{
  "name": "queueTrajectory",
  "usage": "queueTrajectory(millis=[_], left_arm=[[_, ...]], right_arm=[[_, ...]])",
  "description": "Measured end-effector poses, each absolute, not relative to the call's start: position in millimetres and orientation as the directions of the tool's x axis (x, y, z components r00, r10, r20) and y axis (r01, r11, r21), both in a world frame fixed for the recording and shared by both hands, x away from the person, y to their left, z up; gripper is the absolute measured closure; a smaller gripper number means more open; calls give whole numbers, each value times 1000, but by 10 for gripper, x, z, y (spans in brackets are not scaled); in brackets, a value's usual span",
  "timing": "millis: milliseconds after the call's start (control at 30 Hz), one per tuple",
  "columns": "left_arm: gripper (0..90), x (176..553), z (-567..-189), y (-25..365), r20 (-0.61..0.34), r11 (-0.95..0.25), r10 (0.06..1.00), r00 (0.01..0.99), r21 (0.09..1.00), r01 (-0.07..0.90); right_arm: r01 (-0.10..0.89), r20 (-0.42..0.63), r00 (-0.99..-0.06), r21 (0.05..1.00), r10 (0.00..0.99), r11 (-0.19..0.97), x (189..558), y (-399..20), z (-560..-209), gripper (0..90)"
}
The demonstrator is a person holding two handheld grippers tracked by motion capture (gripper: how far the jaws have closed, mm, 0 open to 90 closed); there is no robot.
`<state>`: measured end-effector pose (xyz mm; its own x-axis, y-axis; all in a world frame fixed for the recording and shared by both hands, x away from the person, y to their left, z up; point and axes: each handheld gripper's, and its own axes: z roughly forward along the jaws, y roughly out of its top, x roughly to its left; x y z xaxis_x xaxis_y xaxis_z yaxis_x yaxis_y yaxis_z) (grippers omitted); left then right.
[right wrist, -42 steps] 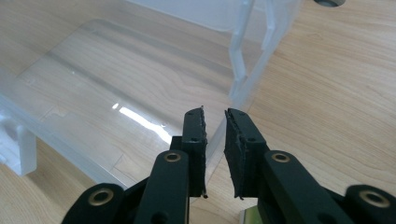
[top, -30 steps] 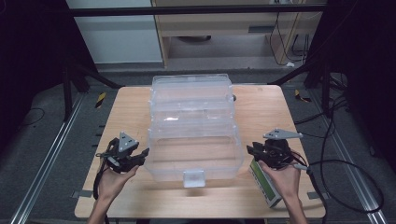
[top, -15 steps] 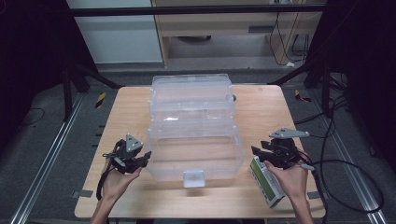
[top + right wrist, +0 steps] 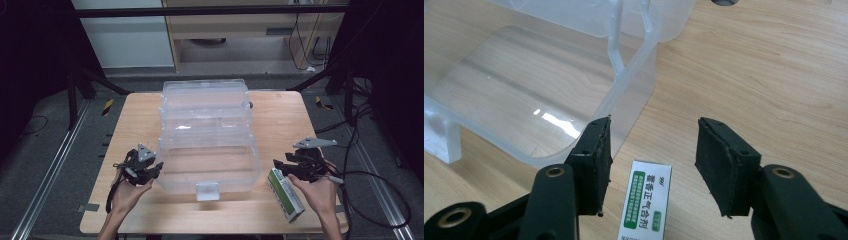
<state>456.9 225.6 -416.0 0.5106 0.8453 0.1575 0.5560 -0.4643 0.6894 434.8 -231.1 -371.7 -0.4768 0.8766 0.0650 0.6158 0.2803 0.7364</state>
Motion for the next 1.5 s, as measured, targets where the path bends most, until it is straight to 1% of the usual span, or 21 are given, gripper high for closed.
queueTrajectory(millis=[233,1100,1233,1500], left_arm=[[636,4581,-4165,2267,154,-461,846,511,694,553],[652,4639,-4168,2311,164,-465,844,510,697,546],[651,4642,-4169,2313,164,-466,843,512,697,545],[653,4640,-4168,2301,175,-472,843,508,694,544]], right_arm=[[617,43,-490,723,871,311,4331,-2321,-3683,457],[661,46,-505,663,862,352,4338,-2311,-3639,425],[673,54,-509,647,859,358,4322,-2296,-3635,406],[695,38,-524,597,851,401,4278,-2272,-3664,405]])
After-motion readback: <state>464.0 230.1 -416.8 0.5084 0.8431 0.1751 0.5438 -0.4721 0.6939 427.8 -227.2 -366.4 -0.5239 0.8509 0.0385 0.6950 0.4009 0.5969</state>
